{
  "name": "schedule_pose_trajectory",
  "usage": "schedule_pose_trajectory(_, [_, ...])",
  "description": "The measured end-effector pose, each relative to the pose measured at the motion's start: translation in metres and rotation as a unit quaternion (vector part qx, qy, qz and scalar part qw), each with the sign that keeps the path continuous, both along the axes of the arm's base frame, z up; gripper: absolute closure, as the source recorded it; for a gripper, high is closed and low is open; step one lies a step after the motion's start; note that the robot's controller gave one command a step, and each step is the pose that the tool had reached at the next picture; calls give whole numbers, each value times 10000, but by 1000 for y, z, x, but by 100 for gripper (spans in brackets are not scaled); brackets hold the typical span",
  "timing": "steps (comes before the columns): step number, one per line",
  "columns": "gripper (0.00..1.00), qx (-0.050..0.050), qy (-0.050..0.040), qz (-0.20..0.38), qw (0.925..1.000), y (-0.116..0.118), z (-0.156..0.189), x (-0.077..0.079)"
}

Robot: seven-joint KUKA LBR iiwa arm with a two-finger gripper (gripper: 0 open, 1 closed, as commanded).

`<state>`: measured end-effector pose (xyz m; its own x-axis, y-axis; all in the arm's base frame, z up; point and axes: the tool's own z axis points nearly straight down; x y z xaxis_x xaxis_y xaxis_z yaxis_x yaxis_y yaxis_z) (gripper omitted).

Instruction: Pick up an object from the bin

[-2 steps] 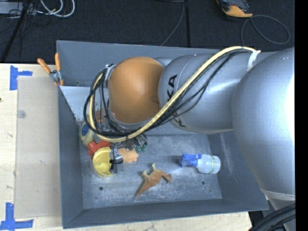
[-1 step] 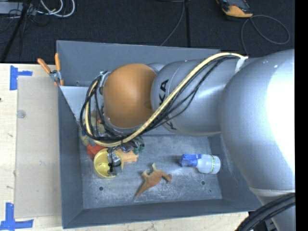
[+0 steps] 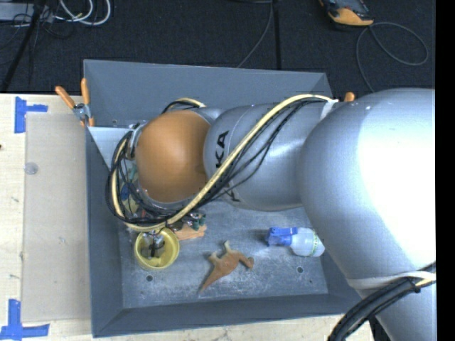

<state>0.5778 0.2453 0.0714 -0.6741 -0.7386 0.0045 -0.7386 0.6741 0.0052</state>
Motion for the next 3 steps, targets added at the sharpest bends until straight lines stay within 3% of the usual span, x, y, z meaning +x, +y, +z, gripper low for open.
schedule_pose_trajectory(3, [100,3,-1,-7,10000,0,13,-1])
